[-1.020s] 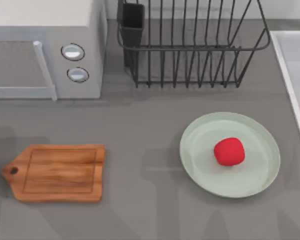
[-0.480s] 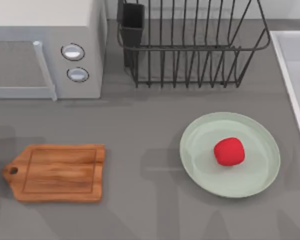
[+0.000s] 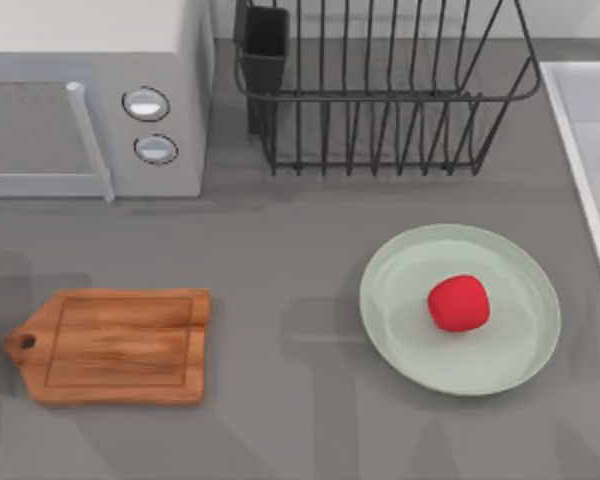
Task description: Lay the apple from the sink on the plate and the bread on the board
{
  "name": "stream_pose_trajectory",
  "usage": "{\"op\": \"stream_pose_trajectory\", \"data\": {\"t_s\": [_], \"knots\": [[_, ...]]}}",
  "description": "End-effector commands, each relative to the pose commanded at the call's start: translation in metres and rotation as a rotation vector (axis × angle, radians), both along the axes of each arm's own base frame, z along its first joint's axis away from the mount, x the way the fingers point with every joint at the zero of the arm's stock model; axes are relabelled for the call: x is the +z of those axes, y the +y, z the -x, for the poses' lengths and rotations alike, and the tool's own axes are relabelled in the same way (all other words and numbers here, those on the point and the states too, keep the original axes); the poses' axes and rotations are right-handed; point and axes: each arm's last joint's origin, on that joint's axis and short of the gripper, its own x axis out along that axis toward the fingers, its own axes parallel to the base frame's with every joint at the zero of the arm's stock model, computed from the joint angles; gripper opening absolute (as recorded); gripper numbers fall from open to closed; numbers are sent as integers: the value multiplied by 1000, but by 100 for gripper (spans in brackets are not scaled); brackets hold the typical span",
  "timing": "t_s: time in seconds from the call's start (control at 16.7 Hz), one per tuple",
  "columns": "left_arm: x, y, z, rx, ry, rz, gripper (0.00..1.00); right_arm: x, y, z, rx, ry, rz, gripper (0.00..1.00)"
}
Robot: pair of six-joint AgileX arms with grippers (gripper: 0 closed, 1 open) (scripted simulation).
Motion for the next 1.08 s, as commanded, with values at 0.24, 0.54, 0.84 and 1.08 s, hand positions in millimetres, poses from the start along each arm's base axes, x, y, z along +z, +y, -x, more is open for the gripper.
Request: {"op": "stream_pose_trajectory", "data": {"t_s": [0.24, 0.54, 0.84, 1.08], "knots": [[0, 0, 0, 0, 0, 0, 0, 0, 0, 0, 0, 0, 0, 100], [0, 0, 0, 0, 0, 0, 0, 0, 0, 0, 0, 0, 0, 100], [20, 2, -5, 0, -10, -2, 0, 0, 0, 0, 0, 0, 0, 100], [65, 1, -4, -4, 23, 8, 0, 0, 0, 0, 0, 0, 0, 100]]}}
